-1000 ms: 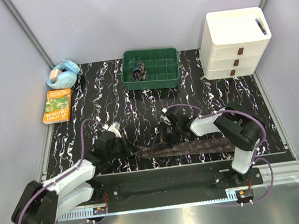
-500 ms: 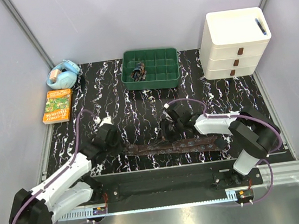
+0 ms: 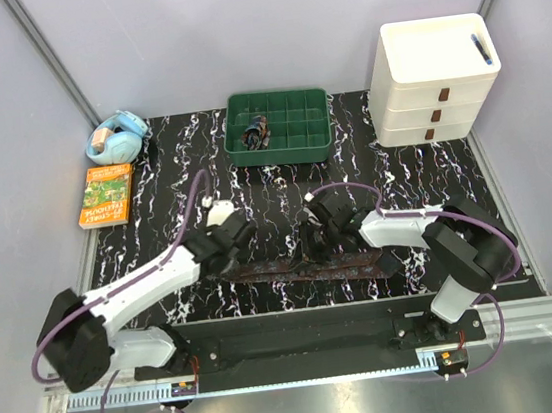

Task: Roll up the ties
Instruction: Roll the tie at the center of the board.

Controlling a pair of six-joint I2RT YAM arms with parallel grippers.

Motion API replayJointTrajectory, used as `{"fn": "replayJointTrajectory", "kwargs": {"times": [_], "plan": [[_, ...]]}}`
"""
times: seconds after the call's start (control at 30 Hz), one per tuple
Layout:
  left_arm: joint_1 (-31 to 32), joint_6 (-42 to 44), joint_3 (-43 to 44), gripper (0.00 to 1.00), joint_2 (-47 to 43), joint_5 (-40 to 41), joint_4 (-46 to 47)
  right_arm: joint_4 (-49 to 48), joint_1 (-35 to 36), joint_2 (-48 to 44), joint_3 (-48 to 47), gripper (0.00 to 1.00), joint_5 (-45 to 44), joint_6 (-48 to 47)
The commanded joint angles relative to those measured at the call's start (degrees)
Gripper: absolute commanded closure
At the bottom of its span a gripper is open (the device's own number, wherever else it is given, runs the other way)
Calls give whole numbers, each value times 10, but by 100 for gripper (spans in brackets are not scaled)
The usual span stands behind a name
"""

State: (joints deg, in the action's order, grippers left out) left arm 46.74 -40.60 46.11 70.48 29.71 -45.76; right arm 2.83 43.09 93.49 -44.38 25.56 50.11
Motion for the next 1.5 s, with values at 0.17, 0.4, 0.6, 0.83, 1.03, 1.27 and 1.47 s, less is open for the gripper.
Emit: {"fn": "replayJointTrajectory", "kwargs": {"times": [0.17,0.4,0.6,0.83,1.03,1.27,1.47], "plan": [[89,-35,122,100,155,178,-127,2,-22,-18,6,79,-4,-16],[149,-52,177,100,259,222,-171,13,-79,-41,35,80,8,-27],[186,-41,211,100,335,233,-175,34,-135,-86,57,80,17,-45],[227,-50,236,100,384,227,-175,58,-165,-110,62,80,19,-65],[240,-44,244,100,416,219,-169,65,-181,-118,64,80,24,-70],[247,-31,247,94,429,205,-152,67,-186,-119,65,80,27,-75],[249,-5,232,74,422,180,-113,68,-189,-120,65,80,29,-78]]}}
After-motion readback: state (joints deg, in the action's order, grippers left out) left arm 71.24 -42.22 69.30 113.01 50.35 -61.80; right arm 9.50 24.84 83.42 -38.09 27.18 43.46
